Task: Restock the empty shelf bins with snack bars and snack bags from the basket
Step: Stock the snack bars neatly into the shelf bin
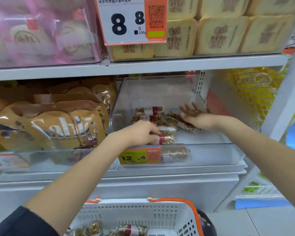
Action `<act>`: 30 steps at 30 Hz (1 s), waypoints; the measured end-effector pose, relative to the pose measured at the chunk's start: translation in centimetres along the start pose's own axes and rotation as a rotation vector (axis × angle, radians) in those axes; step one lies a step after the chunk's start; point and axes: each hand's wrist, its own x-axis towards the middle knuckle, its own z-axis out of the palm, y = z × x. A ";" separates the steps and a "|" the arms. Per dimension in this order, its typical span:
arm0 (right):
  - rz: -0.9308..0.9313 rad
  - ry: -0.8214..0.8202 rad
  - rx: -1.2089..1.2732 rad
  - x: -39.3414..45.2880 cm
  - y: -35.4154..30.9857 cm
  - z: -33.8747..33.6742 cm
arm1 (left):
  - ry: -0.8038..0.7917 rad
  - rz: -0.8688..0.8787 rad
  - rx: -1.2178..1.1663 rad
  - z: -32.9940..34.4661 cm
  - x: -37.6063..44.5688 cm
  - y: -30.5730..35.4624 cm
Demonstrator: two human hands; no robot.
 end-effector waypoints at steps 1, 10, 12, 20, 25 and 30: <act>-0.028 0.130 0.084 -1.3 -0.5 0.0 | 0.086 -0.006 -0.057 -0.3 -1.0 0.1; -0.444 0.849 0.135 -17.0 -9.4 13.6 | 0.666 0.194 -0.043 12.5 -17.2 -1.6; -0.441 0.452 0.008 -18.4 -10.1 20.9 | 0.551 0.061 0.028 18.2 -19.9 -4.5; 0.070 -0.570 0.341 -17.8 -9.8 37.2 | -0.194 -0.867 -0.188 32.0 -27.0 -14.8; 0.043 -0.493 0.019 -13.9 -11.7 41.2 | -0.096 -0.953 -0.452 34.8 -28.0 -15.8; -0.042 -0.548 -0.237 -11.5 -13.0 43.1 | 0.061 -0.980 -0.579 37.2 -28.0 -17.0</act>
